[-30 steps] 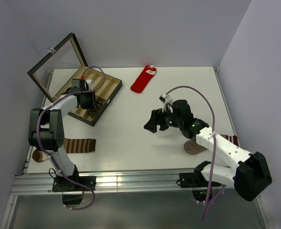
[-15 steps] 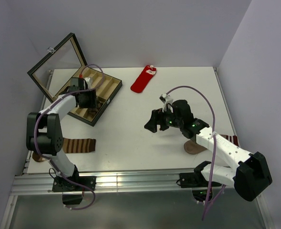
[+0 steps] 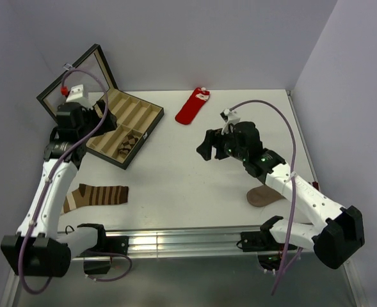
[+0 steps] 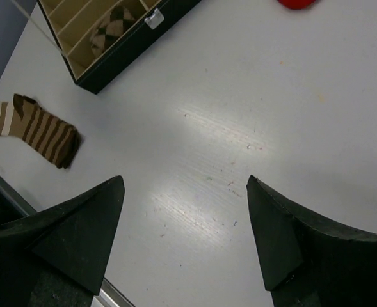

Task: Roll the socks
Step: Place the sock in the storage box, then move the sock to the center of the board.

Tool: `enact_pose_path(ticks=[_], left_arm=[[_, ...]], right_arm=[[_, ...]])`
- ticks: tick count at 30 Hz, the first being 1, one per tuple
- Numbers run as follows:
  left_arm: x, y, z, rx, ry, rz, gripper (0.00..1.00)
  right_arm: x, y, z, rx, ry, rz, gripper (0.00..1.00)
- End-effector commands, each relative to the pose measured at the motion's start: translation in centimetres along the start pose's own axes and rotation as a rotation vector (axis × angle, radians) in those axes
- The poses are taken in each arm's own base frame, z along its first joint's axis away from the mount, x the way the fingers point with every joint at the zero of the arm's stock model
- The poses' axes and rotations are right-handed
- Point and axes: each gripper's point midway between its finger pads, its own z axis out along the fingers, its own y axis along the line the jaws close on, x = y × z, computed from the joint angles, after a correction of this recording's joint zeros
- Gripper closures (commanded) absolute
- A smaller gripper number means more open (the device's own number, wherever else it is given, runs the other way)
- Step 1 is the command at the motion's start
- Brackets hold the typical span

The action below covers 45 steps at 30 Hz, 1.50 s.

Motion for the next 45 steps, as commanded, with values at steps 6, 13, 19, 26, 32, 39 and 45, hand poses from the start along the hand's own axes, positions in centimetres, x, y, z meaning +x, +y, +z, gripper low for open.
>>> enact_pose_path(ticks=[6, 13, 19, 26, 32, 39, 45], left_arm=[[1.3, 3.0, -5.1, -0.147, -0.122, -0.174, 0.00], [4.3, 4.8, -6.2, -0.215, -0.124, -0.144, 0.01], [6.9, 5.5, -5.2, -0.239, -0.088, -0.133, 0.02], [7.5, 6.4, -4.6, -0.283, -0.089, -0.119, 0.04], [7.7, 6.9, -4.6, -0.308, -0.087, -0.098, 0.04], [7.9, 6.7, -4.7, -0.306, -0.083, -0.093, 0.05], [8.0, 6.8, -4.7, -0.320, -0.083, -0.087, 0.05]], right_arm=[[-4.7, -2.0, 4.1, 0.124, -0.042, 0.102, 0.17], [-5.5, -4.7, 10.3, 0.218, 0.031, 0.194, 0.24], [-5.6, -7.4, 15.4, 0.263, 0.048, 0.445, 0.30], [-4.8, -11.3, 20.9, 0.318, 0.049, 0.723, 0.30], [-4.1, -13.0, 23.7, 0.360, 0.022, 0.858, 0.30], [-3.9, -14.4, 26.6, 0.367, 0.008, 0.981, 0.30], [-2.5, -15.7, 28.2, 0.394, 0.010, 1.071, 0.30]])
